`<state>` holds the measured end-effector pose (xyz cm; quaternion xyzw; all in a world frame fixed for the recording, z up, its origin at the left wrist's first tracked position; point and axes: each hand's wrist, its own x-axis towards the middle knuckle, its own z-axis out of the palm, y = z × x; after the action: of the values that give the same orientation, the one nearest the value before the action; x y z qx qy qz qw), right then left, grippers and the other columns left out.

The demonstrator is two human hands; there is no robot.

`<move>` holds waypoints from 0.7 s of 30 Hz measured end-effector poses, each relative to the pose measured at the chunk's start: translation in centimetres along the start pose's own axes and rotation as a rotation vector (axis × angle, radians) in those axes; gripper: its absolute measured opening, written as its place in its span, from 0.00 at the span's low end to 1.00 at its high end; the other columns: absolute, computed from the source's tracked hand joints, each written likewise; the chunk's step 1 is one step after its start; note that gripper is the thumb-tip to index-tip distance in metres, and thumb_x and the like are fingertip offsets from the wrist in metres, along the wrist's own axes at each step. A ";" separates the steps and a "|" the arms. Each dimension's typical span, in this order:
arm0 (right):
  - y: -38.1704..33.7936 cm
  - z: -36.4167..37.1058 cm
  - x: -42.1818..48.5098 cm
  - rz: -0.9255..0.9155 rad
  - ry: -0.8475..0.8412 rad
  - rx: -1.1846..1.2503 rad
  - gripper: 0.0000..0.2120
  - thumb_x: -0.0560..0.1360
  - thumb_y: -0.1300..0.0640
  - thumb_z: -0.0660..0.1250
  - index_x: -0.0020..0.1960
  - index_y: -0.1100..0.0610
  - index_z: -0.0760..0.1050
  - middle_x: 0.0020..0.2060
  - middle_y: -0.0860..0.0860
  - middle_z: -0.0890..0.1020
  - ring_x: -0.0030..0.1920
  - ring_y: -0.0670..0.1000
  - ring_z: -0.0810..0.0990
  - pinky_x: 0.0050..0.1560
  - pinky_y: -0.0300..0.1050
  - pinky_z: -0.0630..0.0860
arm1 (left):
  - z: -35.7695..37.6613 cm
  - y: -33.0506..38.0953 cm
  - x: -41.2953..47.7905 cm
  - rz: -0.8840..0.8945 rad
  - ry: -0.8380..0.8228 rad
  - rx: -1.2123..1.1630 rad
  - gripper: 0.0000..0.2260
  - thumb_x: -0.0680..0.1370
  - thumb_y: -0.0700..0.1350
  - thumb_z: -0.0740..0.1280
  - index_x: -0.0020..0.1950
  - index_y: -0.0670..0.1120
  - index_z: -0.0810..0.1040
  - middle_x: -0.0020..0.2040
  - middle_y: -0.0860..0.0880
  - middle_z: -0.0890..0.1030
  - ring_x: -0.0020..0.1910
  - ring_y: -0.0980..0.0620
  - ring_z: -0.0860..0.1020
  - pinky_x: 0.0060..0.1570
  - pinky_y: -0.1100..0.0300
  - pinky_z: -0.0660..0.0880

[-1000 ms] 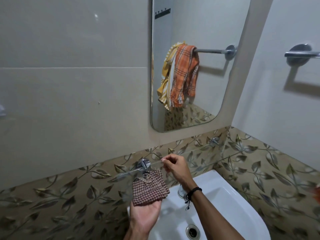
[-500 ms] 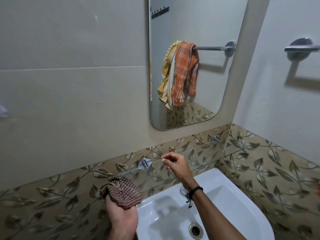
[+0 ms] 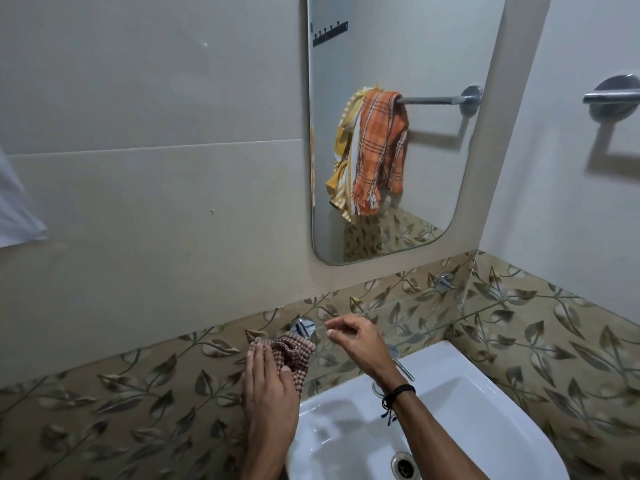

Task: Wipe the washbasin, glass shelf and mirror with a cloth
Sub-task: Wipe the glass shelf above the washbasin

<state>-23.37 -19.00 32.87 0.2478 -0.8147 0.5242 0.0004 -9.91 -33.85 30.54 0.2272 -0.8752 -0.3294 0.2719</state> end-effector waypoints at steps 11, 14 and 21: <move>0.3 0.1 0.7 0.046 0.081 0.171 0.10 0.76 0.65 0.69 0.48 0.51 0.85 0.44 0.45 0.87 0.48 0.44 0.85 0.49 0.37 0.78 | -1.1 3.9 1.5 0.140 -0.370 0.482 0.25 0.86 0.50 0.43 0.81 0.43 0.40 0.82 0.45 0.41 0.81 0.50 0.42 0.76 0.56 0.36; 0.1 -0.2 0.7 0.044 0.114 0.204 0.12 0.76 0.67 0.67 0.47 0.53 0.85 0.43 0.46 0.87 0.48 0.45 0.85 0.50 0.41 0.79 | -0.7 4.3 1.3 0.159 -0.369 0.487 0.25 0.86 0.50 0.42 0.81 0.43 0.39 0.82 0.45 0.40 0.81 0.51 0.41 0.74 0.57 0.34; 0.0 -0.1 -1.1 -0.003 0.057 0.060 0.05 0.79 0.54 0.69 0.52 0.47 0.83 0.49 0.42 0.84 0.52 0.41 0.81 0.55 0.43 0.79 | -1.2 4.1 1.1 0.202 -0.389 0.458 0.26 0.86 0.52 0.43 0.81 0.44 0.39 0.82 0.46 0.39 0.81 0.52 0.40 0.72 0.60 0.32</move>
<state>-22.42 -18.42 32.60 0.2338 -0.7979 0.5553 0.0168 -10.92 -32.24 34.55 0.1272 -0.9803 -0.1324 0.0725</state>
